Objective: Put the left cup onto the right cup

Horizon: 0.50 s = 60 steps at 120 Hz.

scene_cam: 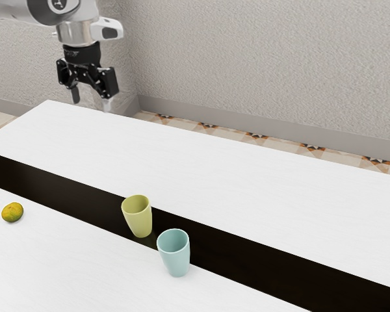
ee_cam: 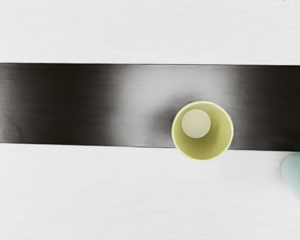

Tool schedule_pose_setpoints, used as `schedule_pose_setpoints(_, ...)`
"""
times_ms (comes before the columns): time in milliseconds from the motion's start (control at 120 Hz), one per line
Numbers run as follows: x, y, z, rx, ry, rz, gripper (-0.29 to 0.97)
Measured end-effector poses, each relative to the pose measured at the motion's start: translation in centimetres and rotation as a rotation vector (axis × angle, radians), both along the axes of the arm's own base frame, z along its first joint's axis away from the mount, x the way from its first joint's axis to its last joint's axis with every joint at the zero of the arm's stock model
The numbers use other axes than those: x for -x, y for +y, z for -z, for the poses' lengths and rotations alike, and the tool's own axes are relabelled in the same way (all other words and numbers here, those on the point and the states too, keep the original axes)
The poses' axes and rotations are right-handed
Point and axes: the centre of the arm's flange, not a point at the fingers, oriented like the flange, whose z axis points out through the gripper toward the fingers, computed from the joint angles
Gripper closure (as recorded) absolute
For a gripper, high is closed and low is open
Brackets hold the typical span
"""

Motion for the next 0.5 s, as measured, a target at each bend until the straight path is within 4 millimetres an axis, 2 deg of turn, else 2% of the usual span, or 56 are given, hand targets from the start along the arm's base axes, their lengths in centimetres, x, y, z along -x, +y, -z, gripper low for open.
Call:
schedule_pose_setpoints(100, 0.1, 1.5, 0.6, 0.0, 0.013, -0.027, 0.0)
schedule_pose_setpoints(242, 1.4, 2.7, 6.7, 0.011, 0.104, -0.041, 0.0)
schedule_pose_setpoints(408, 2.5, 4.0, 11.7, -0.002, 0.122, -0.047, 0.0)
schedule_pose_setpoints(500, 2.4, 4.5, 13.8, -0.014, 0.103, -0.046, 0.0)
